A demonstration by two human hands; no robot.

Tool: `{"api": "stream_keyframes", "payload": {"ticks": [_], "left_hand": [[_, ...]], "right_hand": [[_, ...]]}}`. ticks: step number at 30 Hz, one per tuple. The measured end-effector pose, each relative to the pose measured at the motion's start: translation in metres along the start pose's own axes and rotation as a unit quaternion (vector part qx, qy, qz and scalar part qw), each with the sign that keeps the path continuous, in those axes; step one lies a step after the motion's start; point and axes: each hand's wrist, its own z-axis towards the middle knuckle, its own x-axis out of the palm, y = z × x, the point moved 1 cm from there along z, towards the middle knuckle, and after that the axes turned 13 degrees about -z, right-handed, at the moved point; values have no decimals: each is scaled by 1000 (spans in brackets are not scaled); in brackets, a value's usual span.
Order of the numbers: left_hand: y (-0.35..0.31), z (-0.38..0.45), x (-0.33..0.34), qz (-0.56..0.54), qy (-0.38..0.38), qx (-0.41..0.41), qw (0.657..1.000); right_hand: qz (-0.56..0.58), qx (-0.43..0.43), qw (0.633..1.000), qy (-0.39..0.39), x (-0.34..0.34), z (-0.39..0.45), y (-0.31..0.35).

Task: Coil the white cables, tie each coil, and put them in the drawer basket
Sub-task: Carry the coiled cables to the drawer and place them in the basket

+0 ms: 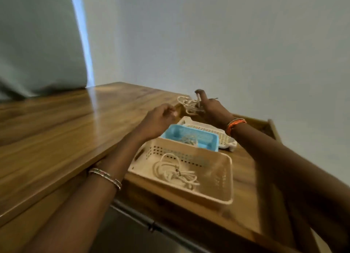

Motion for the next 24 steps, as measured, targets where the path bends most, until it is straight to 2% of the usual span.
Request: {"api": "stream_keyframes", "payload": {"ticks": [2,5,13,17,21,24], "left_hand": [[12,14,17,28,42,-6,999],[32,37,28,36,64,-24,997],[71,62,31,84,94,-34,991],[78,55,29,78,102,-56,990],[72,48,23,53,87,-66,993],[60,39,24,38,83,-69,993]], "right_hand": [[-35,41,998,34,21,0,-42],[-43,84,993,67,60,4,-85],[-21,125,982,140,136,25,-112],[-14,141,976,165,146,24,-115],[-55,138,966,212,144,14,-117],[-87,150,967,188,131,4,-112]]}}
